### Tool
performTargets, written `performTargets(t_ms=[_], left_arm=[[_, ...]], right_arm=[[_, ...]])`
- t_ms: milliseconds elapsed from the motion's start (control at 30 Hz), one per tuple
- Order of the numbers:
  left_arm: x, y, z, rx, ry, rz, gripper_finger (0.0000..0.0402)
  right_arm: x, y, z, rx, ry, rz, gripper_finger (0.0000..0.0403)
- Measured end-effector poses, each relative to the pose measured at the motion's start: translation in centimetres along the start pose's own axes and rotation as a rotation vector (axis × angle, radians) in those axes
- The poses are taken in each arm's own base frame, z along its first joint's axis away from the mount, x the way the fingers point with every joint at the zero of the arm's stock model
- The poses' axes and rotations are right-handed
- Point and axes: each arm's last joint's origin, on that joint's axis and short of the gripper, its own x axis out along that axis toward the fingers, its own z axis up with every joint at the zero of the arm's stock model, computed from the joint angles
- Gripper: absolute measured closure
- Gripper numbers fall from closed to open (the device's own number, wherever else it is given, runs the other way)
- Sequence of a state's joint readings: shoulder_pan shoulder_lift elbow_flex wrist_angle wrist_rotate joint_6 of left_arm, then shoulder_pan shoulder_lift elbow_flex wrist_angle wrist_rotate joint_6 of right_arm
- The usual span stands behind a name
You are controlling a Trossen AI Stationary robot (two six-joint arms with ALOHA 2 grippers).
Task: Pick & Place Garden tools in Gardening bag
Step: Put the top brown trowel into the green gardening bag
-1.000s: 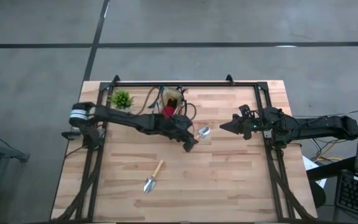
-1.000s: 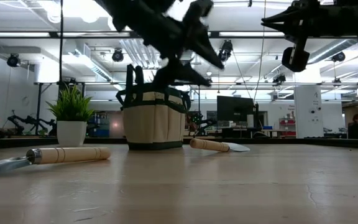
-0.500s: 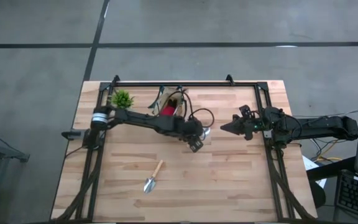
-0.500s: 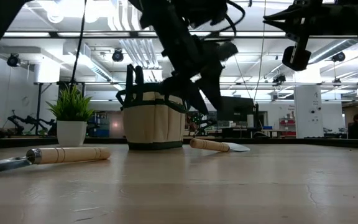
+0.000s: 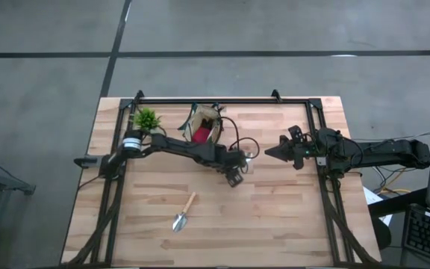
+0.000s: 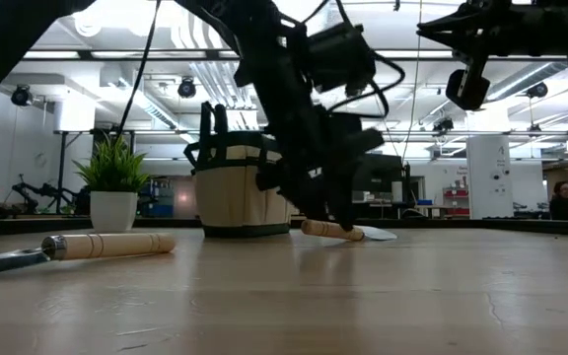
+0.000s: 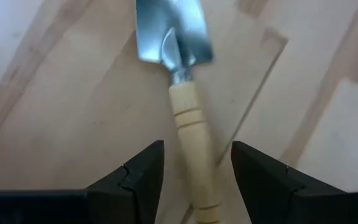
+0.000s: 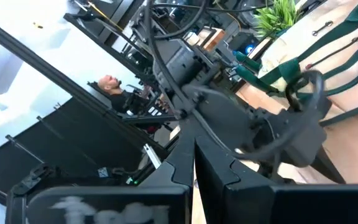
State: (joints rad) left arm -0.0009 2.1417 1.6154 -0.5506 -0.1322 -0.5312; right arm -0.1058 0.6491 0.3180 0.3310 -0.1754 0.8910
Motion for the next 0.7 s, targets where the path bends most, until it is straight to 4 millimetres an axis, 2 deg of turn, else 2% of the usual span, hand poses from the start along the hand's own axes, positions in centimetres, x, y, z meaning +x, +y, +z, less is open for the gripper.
performTargets(t_ms=[267, 367, 533, 700], left_arm=[[1.0, 0.2, -0.5, 0.046, 0.039, 0.013, 0.0221], [0.9, 0.3, -0.5, 0.045, 0.043, 0.014, 0.0251], [0.9, 0.6, -0.3, 0.035, 0.054, -0.001, 0.0332], [0.8, 1.2, 0.1, -0.01, 0.081, -0.062, 0.0333]], right_arm=[[0.0, 0.0, 0.0, -0.003, -0.016, -0.013, 0.0394], [0.0, 0.0, 0.1, -0.002, -0.02, -0.008, 0.0394], [0.0, 0.2, 0.2, 0.011, -0.033, 0.012, 0.0394], [0.0, 0.3, 0.3, 0.002, -0.035, 0.015, 0.0394]])
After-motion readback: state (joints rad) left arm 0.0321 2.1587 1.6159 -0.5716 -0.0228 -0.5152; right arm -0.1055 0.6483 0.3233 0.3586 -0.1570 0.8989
